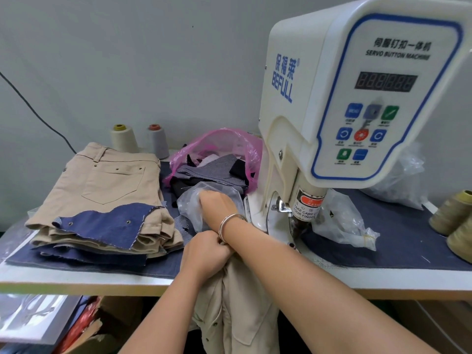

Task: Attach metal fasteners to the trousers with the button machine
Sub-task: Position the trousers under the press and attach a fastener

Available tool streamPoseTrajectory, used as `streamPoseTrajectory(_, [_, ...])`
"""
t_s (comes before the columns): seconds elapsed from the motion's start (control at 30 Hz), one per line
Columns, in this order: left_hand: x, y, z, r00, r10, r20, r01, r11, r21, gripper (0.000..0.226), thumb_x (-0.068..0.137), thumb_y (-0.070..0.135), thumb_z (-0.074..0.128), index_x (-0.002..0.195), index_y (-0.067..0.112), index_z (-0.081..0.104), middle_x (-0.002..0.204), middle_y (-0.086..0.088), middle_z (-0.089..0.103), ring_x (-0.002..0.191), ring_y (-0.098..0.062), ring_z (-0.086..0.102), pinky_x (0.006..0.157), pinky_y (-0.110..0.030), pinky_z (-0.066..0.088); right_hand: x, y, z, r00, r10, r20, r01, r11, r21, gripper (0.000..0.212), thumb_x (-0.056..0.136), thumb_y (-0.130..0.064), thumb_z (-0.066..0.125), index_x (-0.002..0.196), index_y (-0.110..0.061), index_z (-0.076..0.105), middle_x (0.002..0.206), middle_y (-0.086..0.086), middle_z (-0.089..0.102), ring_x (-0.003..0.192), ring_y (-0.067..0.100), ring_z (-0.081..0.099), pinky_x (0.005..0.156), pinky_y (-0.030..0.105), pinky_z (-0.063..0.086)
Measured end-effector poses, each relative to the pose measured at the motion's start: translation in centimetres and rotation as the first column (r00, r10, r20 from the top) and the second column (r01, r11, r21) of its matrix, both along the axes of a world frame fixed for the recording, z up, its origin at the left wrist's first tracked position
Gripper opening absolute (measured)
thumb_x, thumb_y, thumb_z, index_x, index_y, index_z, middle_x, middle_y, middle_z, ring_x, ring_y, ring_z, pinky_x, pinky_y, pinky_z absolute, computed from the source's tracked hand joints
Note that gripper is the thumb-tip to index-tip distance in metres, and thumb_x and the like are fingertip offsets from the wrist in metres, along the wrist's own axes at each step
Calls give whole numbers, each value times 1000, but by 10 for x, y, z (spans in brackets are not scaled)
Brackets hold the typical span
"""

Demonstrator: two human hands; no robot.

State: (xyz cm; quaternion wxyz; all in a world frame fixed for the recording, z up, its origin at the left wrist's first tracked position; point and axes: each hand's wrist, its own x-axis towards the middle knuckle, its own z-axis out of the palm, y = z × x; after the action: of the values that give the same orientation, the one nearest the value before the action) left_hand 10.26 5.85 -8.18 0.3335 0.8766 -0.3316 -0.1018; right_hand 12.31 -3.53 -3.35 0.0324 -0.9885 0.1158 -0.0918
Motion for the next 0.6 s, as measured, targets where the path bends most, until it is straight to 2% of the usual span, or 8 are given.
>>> streamPoseTrajectory(0.07, [1,1,0,1000,-4,-14,4,1000,-29,33,59,50,44,47,20,41,66,-6,60,70,-31,53,47,-29,25,-3,-1,-3,999,22,35,-17,991,-133,24,92,-14,50,114,-11,56,114,8,63,108,28,55,86,37,36])
streamPoseTrajectory(0.13, [2,1,-1,999,-8,-39,6,999,-54,32,61,51,46,51,21,44,70,-8,62,76,-33,57,48,-30,26,-8,-2,-1,992,-1,129,20,989,-146,22,94,-20,47,109,-12,61,113,6,63,108,27,52,88,38,35])
streamPoseTrajectory(0.2, [2,1,-1,998,-24,-57,19,996,-89,28,62,51,47,58,24,46,66,-1,59,78,-32,58,50,-31,27,-16,-4,2,960,-89,267,48,986,158,22,93,-22,50,92,-8,68,98,8,65,93,23,55,80,36,40])
streamPoseTrajectory(0.23, [2,1,-1,998,-33,-54,27,994,-106,24,62,50,47,63,26,48,66,4,58,78,-30,59,51,-31,29,-23,-5,4,937,-169,307,35,916,399,23,91,-21,54,80,-8,69,85,5,66,80,17,56,73,32,41])
streamPoseTrajectory(0.27, [1,2,0,998,-36,-52,30,993,-118,23,63,49,48,71,28,50,69,7,59,78,-26,59,53,-32,32,-31,-5,5,921,-248,301,13,791,611,25,89,-21,58,68,-11,67,69,-2,64,66,10,53,65,27,39])
streamPoseTrajectory(0.33, [0,2,0,998,-23,-66,13,991,-137,27,67,45,53,89,31,49,77,8,63,79,-20,59,59,-34,39,-48,-2,5,926,-323,197,20,562,827,34,87,-22,63,53,-23,59,45,-12,54,48,0,46,56,21,39])
streamPoseTrajectory(0.43, [0,2,-2,997,4,-79,-16,987,-158,34,75,35,62,106,36,47,84,8,64,81,-17,59,66,-35,46,-67,-1,-4,943,-313,111,36,429,903,33,84,-21,65,52,-23,61,47,-11,58,55,8,55,63,27,48])
streamPoseTrajectory(0.6, [1,4,-3,993,-6,-115,-15,983,-184,24,76,29,63,97,33,52,81,7,66,80,-16,61,72,-40,49,-77,-3,-15,937,-336,92,69,439,896,21,83,-26,66,63,-22,65,62,-4,63,65,12,60,68,29,51])
